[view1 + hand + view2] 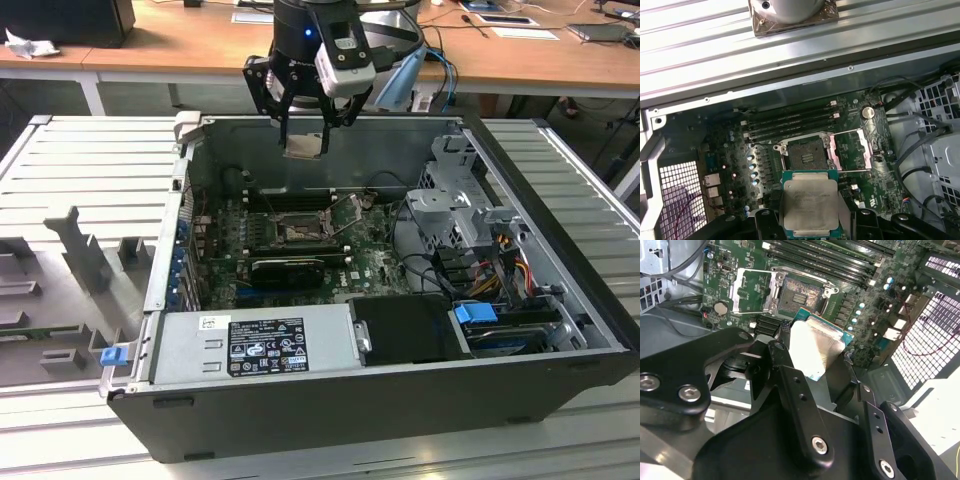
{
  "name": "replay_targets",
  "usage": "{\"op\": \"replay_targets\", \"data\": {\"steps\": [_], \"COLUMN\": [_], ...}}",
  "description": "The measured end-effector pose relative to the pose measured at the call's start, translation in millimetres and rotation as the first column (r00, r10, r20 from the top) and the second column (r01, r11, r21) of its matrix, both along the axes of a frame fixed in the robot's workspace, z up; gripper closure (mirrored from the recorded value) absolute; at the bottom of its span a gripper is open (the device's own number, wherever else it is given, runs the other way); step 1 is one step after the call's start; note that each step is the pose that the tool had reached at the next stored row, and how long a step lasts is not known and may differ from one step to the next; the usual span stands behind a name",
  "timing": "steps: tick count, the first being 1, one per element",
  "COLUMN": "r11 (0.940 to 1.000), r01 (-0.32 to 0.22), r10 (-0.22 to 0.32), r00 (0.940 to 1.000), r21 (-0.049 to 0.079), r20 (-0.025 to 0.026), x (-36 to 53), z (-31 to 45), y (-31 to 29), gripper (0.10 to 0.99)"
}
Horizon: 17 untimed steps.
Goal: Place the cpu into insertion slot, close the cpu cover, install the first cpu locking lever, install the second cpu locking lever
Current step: 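Place the cpu into insertion slot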
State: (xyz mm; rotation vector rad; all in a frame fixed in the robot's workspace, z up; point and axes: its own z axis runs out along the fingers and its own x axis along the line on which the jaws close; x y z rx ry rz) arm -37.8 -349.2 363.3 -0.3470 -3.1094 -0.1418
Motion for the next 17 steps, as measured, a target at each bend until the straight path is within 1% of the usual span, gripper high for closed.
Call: {"op": "replay_targets", "data": {"steps": [7,17], "r11": [0.9998,0.9971], "r01": [0.017,0.076], "r10": [-0.017,-0.076], "r00": [0.9998,0.9971], "r21": [0.000,0.000], "r20": [0.0000,0.0000], "x": [0.0,0.0], "z": [0.0,0.0], "y": [0.0,0.0], "gripper": [0.557,0.557]}}
